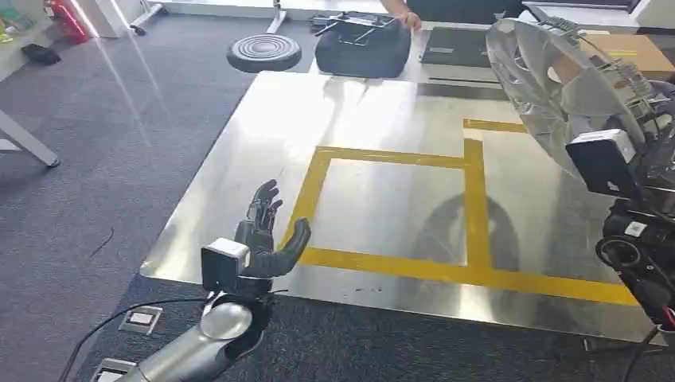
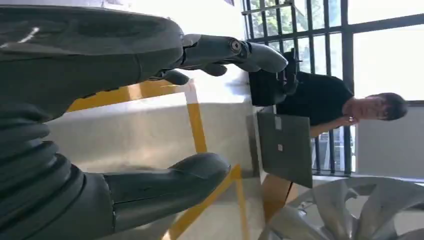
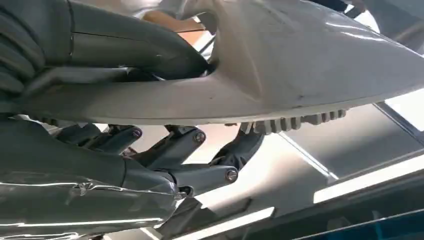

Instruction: Take the parts from the cabinet and place them on the table.

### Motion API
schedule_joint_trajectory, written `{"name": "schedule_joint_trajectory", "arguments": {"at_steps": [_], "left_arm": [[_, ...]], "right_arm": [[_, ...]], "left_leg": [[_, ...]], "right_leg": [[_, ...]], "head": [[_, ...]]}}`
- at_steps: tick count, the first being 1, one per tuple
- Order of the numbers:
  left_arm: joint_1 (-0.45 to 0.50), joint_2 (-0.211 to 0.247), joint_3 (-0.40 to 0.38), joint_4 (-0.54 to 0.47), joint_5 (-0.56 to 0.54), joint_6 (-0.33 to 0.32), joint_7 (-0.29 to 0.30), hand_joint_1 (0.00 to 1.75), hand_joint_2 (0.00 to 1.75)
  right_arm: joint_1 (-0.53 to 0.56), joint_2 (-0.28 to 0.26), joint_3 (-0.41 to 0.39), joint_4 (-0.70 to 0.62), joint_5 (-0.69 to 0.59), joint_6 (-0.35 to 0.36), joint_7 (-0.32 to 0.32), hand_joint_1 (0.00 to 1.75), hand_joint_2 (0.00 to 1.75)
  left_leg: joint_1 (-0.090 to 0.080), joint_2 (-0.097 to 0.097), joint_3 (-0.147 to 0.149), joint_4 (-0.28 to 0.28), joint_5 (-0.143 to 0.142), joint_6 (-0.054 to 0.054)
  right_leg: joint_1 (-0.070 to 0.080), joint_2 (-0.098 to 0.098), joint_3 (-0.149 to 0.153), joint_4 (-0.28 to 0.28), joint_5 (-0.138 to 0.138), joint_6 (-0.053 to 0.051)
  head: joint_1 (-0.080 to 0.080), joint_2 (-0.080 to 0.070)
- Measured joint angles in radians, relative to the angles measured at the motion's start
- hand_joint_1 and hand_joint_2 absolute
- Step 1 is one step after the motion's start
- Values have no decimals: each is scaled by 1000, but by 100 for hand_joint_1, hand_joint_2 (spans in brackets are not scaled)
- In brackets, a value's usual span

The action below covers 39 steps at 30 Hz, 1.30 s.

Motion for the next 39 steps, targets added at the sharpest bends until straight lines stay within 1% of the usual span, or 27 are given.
{"name": "schedule_joint_trajectory", "arguments": {"at_steps": [1,2,3,4,5,9,12,18,22,26,29,34,39], "left_arm": [[-1,0,0,1,0,0,0,0,175],[-1,0,0,2,0,0,0,0,175],[0,0,0,2,-1,0,0,0,175],[0,2,0,2,-3,0,0,0,175],[-1,2,0,2,-3,0,-1,0,175],[-1,2,0,4,-10,8,-5,0,175],[-1,2,0,5,-11,10,-7,0,175],[0,2,0,6,-18,11,-7,0,175],[1,2,0,6,-19,13,4,0,175],[11,5,0,6,-4,10,7,0,175],[18,8,0,6,-1,8,6,0,175],[23,9,0,6,-1,2,-3,0,175],[25,9,0,6,-6,-3,-3,0,175]], "right_arm": [[-7,-2,2,17,1,0,-2,175,175],[-12,-4,4,26,1,0,-2,175,175],[-13,-5,6,36,3,0,0,175,175],[-14,-6,9,48,6,0,3,175,175],[-14,-6,13,63,9,0,10,175,175],[-42,-15,23,148,15,0,-1,175,175],[-51,-23,21,217,14,0,-11,175,175],[-52,-38,3,316,23,0,-4,175,175],[-50,-50,-9,357,39,0,25,175,175],[-23,-77,-28,370,39,0,54,175,175],[-1,-96,-32,373,46,1,59,175,175],[13,-110,-38,373,56,2,75,175,175],[28,-114,-44,374,56,6,76,175,175]], "left_leg": [[-8,-1,0,5,-2,-3],[-7,-3,-5,8,0,-5],[-9,-3,-7,10,-4,-6],[-12,-4,-6,10,-3,2],[-10,-3,-5,9,-2,3],[-9,-2,0,-1,-2,2],[-8,-2,1,-5,-1,1],[-6,-2,1,-7,1,-3],[-6,-1,3,-7,-1,-7],[-6,-2,3,-7,-2,-9],[-8,-1,3,-7,-2,-9],[-8,-2,3,-7,-2,-9],[-8,-2,3,-6,-2,-9]], "right_leg": [[7,3,21,-4,-8,-2],[8,3,24,-17,-11,-9],[6,4,22,-20,-10,-8],[5,4,23,-20,-10,-7],[6,6,23,-21,-10,-7],[7,8,23,-21,-13,-12],[9,7,23,-21,-14,-16],[10,8,23,-21,-15,-20],[10,8,24,-21,-15,-21],[10,6,26,-22,-16,-20],[9,7,26,-23,-15,-20],[9,6,28,-26,-15,-20],[9,6,30,-27,-15,-20]], "head": [[-1,0],[2,0],[-1,0],[-7,0],[-13,0],[-27,0],[-34,0],[-37,0],[-38,0],[-37,0],[-35,0],[-33,0],[-32,0]]}}
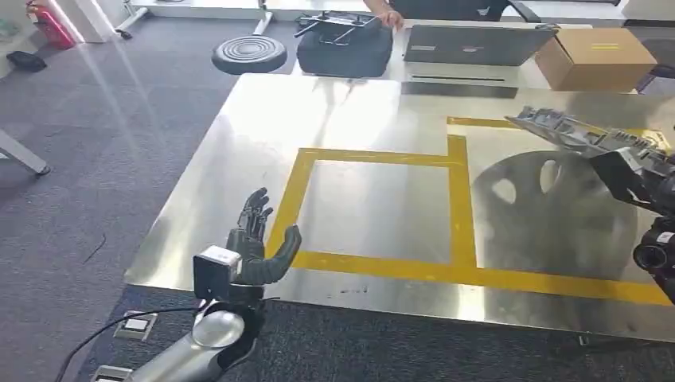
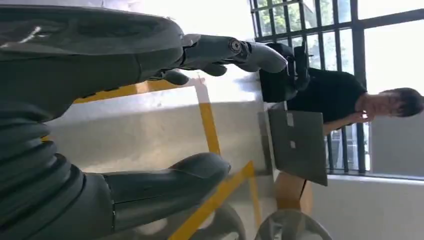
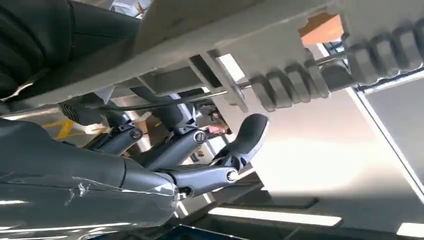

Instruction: Take the parts from the cabinet and place them on the table.

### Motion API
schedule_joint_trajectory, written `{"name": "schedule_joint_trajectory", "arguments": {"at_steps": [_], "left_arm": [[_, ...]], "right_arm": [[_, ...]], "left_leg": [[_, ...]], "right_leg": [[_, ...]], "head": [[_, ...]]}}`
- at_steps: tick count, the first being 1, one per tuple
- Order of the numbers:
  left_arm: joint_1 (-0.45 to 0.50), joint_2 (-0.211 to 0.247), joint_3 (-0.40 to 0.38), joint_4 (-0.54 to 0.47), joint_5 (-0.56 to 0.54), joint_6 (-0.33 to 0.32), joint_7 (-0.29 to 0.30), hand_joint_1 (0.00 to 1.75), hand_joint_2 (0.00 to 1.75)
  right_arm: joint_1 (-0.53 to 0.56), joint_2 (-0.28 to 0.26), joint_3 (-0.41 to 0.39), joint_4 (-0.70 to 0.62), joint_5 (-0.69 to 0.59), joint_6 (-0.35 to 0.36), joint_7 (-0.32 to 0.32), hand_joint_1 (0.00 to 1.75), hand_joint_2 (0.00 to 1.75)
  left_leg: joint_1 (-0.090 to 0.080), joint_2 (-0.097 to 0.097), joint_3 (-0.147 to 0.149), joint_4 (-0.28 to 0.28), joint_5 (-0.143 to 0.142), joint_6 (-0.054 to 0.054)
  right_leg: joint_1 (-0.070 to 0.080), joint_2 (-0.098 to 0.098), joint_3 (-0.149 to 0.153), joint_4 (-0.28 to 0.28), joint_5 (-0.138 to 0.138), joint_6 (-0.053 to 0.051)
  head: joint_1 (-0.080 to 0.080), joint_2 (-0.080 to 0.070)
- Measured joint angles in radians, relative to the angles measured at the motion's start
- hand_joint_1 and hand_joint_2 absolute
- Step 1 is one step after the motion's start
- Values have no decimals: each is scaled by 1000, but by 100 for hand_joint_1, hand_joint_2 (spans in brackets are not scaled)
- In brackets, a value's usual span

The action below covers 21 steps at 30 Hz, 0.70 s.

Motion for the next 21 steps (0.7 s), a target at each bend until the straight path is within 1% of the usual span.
{"name": "schedule_joint_trajectory", "arguments": {"at_steps": [4,5,11,17,18,19,21], "left_arm": [[2,1,0,0,-4,-19,0,0,175],[2,2,0,0,-5,-23,0,0,175],[9,3,0,0,-27,-36,3,0,175],[10,3,1,0,-26,-43,4,0,175],[12,2,1,0,-26,-54,4,0,175],[12,2,2,0,-26,-57,4,0,175],[12,2,2,0,-26,-58,4,0,175]], "right_arm": [[19,0,2,12,-6,0,-12,175,175],[25,0,5,20,-6,0,-17,0,0],[52,7,29,77,-23,-5,-56,0,0],[55,10,33,85,-24,-5,-56,0,0],[60,17,48,115,-30,-5,-58,0,0],[60,19,53,122,-45,-3,-60,0,0],[61,21,59,124,-85,32,-64,0,0]], "left_leg": [[0,0,0,0,0,0],[0,0,0,0,0,0],[0,-1,0,-1,0,0],[0,0,0,-1,0,0],[0,0,0,-1,0,0],[0,0,0,-1,0,0],[0,0,0,-1,0,0]], "right_leg": [[0,0,1,-1,0,0],[0,0,1,-1,0,0],[0,-2,1,-1,0,0],[0,-2,1,-1,0,0],[0,-2,1,-1,0,0],[0,-2,1,-1,0,0],[0,-2,2,-1,0,0]], "head": [[0,0],[0,0],[1,0],[0,0],[0,0],[-1,0],[0,0]]}}
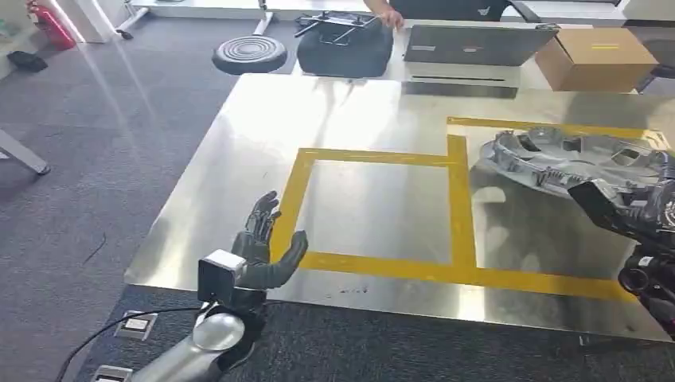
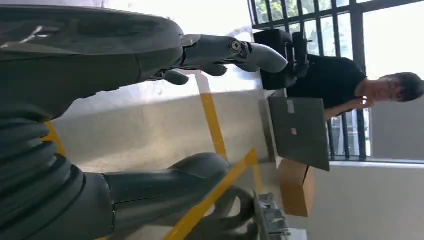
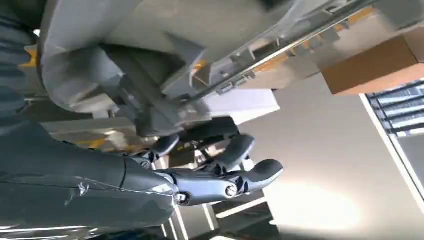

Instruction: Take the parts from the cabinet and place them on the table.

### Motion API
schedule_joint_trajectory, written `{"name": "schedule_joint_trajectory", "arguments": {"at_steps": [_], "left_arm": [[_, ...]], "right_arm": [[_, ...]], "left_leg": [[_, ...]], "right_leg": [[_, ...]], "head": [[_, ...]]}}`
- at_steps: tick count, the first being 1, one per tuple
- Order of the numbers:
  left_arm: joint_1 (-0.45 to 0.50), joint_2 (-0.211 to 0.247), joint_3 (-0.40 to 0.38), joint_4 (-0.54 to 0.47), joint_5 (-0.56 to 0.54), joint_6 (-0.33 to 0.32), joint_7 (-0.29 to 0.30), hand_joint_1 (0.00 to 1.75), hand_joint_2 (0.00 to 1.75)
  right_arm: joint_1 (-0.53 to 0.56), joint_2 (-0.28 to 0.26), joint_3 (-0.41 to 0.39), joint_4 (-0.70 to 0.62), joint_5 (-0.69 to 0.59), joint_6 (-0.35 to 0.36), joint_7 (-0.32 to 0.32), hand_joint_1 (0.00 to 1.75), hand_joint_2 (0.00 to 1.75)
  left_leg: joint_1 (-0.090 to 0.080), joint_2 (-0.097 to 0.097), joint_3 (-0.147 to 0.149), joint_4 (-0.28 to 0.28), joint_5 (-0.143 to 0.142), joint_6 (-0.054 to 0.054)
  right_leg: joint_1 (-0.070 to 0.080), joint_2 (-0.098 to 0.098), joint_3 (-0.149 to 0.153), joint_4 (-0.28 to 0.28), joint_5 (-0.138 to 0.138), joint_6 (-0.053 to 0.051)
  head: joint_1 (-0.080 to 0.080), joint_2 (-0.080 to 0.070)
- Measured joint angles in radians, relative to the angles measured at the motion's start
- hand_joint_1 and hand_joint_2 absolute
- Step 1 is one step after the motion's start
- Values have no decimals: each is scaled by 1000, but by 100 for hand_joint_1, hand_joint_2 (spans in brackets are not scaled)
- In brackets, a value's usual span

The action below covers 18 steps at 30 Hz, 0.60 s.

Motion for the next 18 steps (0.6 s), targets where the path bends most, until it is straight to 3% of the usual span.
{"name": "schedule_joint_trajectory", "arguments": {"at_steps": [5,9,14,18], "left_arm": [[0,0,1,0,2,-3,-4,0,175],[1,2,3,0,8,-11,-19,0,175],[12,9,5,0,11,-10,-22,0,175],[15,16,8,0,11,-9,-22,0,175]], "right_arm": [[1,8,16,0,-78,121,1,0,0],[4,12,29,-21,-218,272,-12,0,0],[17,16,38,-135,-429,371,84,0,0],[31,15,39,-224,-489,426,114,0,0]], "left_leg": [[0,0,0,0,0,0],[0,0,0,0,0,0],[0,1,2,0,0,0],[0,4,6,-1,-2,-2]], "right_leg": [[0,0,0,0,0,0],[0,0,1,0,0,0],[0,1,2,0,0,0],[0,6,4,0,0,0]], "head": [[-1,0],[1,0],[2,0],[1,0]]}}
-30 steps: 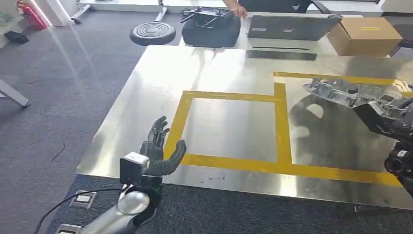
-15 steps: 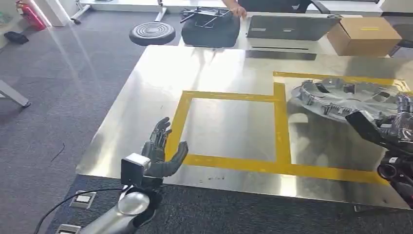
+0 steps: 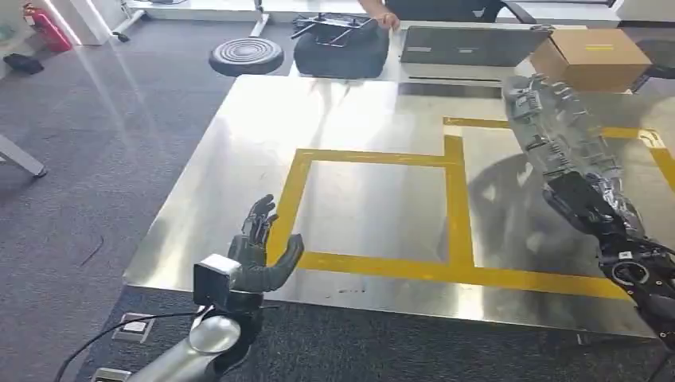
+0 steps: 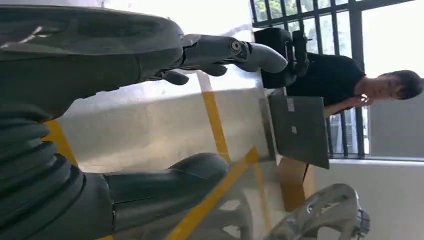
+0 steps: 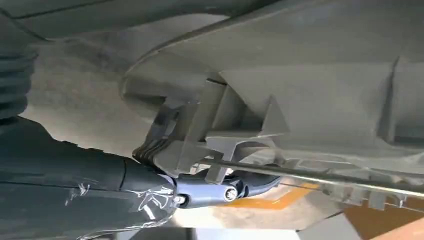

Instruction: Take the parts from the cabinet and place them on the table.

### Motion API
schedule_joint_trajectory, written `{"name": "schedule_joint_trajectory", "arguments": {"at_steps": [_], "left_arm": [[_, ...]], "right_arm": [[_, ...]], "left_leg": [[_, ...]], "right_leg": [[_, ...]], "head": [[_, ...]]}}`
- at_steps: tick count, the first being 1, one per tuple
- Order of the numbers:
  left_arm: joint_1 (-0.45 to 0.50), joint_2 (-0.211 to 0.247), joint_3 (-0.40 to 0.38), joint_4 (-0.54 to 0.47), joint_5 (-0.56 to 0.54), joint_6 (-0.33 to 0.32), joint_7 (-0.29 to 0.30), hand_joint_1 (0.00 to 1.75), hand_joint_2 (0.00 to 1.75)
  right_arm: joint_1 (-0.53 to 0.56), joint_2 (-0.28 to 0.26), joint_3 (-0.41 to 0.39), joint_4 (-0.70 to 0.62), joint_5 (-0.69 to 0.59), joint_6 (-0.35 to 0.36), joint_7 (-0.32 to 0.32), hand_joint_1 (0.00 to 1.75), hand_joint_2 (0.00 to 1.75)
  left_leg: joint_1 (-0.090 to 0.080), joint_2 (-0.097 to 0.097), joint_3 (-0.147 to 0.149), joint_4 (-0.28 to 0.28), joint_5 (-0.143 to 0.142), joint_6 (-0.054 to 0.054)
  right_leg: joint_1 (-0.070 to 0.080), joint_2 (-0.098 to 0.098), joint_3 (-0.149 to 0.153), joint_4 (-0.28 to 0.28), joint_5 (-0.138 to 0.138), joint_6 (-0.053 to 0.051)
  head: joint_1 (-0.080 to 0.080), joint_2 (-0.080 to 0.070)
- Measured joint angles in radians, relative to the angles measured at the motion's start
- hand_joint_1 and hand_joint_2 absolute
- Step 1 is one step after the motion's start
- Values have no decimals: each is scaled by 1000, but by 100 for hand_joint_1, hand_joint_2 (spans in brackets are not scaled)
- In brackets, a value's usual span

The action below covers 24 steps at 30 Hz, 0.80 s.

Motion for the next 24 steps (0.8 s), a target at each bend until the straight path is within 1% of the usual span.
{"name": "schedule_joint_trajectory", "arguments": {"at_steps": [4,6,7,9,11,12,14,15,16,17,20,22,24], "left_arm": [[1,4,1,0,0,0,0,0,175],[2,7,1,0,0,2,1,0,175],[3,8,2,-1,0,8,3,0,175],[10,11,3,-9,-1,12,8,0,175],[12,14,5,-12,-1,18,12,0,175],[13,17,5,-16,-2,21,16,0,175],[14,19,9,-21,-4,24,21,0,175],[16,21,11,-24,-5,26,24,0,175],[22,24,16,-33,-10,28,29,0,175],[27,26,19,-38,-16,30,36,0,175],[35,36,23,-52,-29,41,52,0,175],[39,41,27,-62,-35,51,58,0,175],[45,45,36,-71,-40,54,62,0,175]], "right_arm": [[9,0,2,-61,-5,8,2,0,0],[12,0,2,-88,-51,25,-6,0,0],[18,0,2,-108,-108,36,-21,0,0],[37,1,-2,-165,-331,80,-71,0,0],[65,3,0,-232,-538,155,-122,0,0],[77,5,3,-268,-618,193,-147,0,0],[93,18,15,-333,-687,232,-161,0,0],[97,20,26,-363,-690,240,-160,0,0],[94,22,36,-410,-662,241,-137,0,0],[88,21,47,-439,-608,242,-103,0,0],[83,16,67,-516,-407,229,-22,0,0],[92,9,73,-547,-277,228,23,0,0],[98,3,74,-567,-127,227,83,0,0]], "left_leg": [[0,0,1,0,0,0],[0,-1,2,0,0,0],[0,-1,2,0,0,0],[0,-1,2,0,0,0],[0,-1,2,0,0,0],[0,-1,3,0,0,0],[0,-2,3,-1,0,0],[0,-4,2,-1,0,0],[0,-4,2,-1,0,0],[1,-4,2,-1,0,0],[1,-4,3,-1,0,0],[1,-4,3,-1,0,0],[0,-4,3,-1,0,-1]], "right_leg": [[0,-2,1,0,0,0],[0,-2,2,0,0,0],[0,-2,3,0,0,0],[0,-2,4,0,0,0],[0,-1,4,0,0,0],[0,-1,3,0,0,0],[0,-3,3,0,-1,0],[0,-5,3,0,-1,-1],[0,-6,3,0,-2,-1],[1,-7,4,0,-2,-2],[1,-6,4,0,-2,-2],[1,-6,4,0,-2,-2],[0,-6,4,0,-2,-2]], "head": [[-2,0],[-2,0],[-1,0],[-1,0],[0,0],[1,0],[-3,0],[-6,0],[-2,0],[-4,0],[-5,0],[-3,0],[-3,0]]}}
